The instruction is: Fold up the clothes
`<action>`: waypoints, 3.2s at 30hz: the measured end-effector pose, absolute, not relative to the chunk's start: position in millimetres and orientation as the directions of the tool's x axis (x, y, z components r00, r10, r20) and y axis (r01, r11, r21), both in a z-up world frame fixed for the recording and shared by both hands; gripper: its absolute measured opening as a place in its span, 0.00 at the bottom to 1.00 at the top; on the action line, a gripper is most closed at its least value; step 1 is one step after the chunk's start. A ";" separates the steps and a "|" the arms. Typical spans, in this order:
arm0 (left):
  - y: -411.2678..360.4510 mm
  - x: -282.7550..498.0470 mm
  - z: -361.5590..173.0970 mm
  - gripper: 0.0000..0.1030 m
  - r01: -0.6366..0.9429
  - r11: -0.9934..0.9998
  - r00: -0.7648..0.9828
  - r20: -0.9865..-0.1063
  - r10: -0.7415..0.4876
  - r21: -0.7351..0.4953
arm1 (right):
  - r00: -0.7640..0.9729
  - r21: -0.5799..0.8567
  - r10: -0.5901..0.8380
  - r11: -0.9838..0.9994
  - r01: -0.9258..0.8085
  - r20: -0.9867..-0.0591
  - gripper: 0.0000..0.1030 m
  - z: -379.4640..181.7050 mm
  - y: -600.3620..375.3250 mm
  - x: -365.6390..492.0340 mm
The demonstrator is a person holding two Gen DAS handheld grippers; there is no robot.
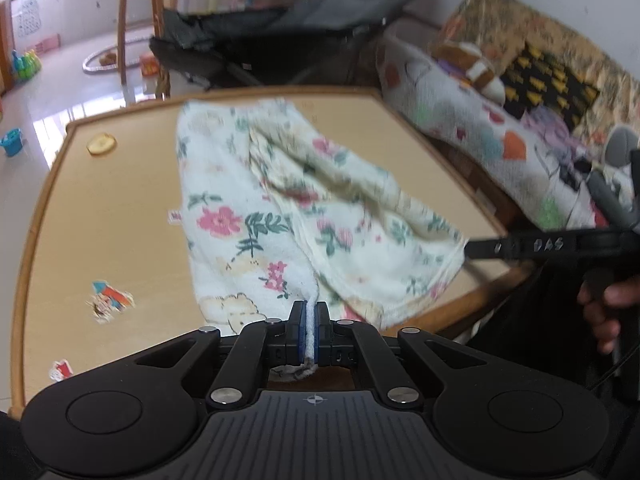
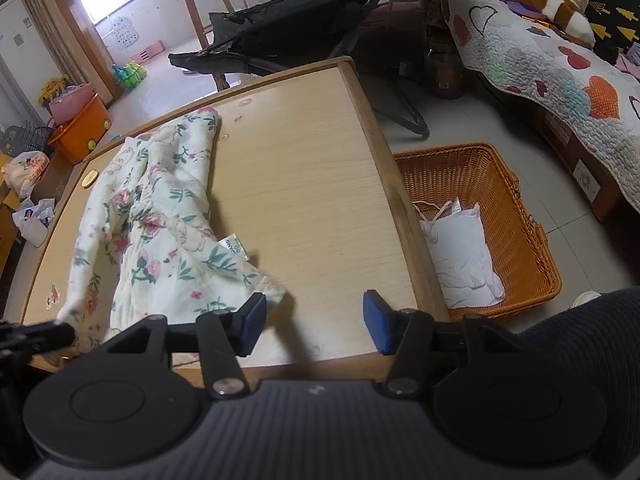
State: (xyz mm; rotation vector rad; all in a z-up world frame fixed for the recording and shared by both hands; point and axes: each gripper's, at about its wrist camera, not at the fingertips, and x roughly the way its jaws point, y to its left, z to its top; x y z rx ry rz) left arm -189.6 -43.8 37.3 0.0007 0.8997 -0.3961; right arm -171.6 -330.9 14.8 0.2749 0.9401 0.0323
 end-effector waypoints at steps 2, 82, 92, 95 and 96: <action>-46.7 -185.6 32.4 0.03 0.337 0.927 0.531 -0.779 -0.333 -0.166 | 0.591 0.245 0.146 0.965 0.090 -0.793 0.52 14.9 -330.5 -171.7; 42.2 -199.6 22.3 0.41 0.011 0.858 0.642 -0.655 -0.399 -0.513 | 0.435 0.136 0.426 0.821 -0.554 -0.793 0.06 57.0 -186.9 -169.5; 41.4 -196.2 18.0 0.41 0.015 0.858 0.630 -0.662 -0.406 -0.513 | 0.372 0.113 0.391 0.801 -0.588 -0.842 0.06 38.5 -172.0 -169.3; 41.4 -194.5 16.4 0.41 0.015 0.858 0.626 -0.664 -0.409 -0.514 | 0.367 0.124 0.393 0.806 -0.579 -0.843 0.06 38.2 -173.3 -168.7; 41.5 -194.0 15.8 0.41 0.015 0.857 0.624 -0.665 -0.410 -0.514 | 0.366 0.128 0.394 0.808 -0.575 -0.843 0.07 38.4 -173.9 -168.8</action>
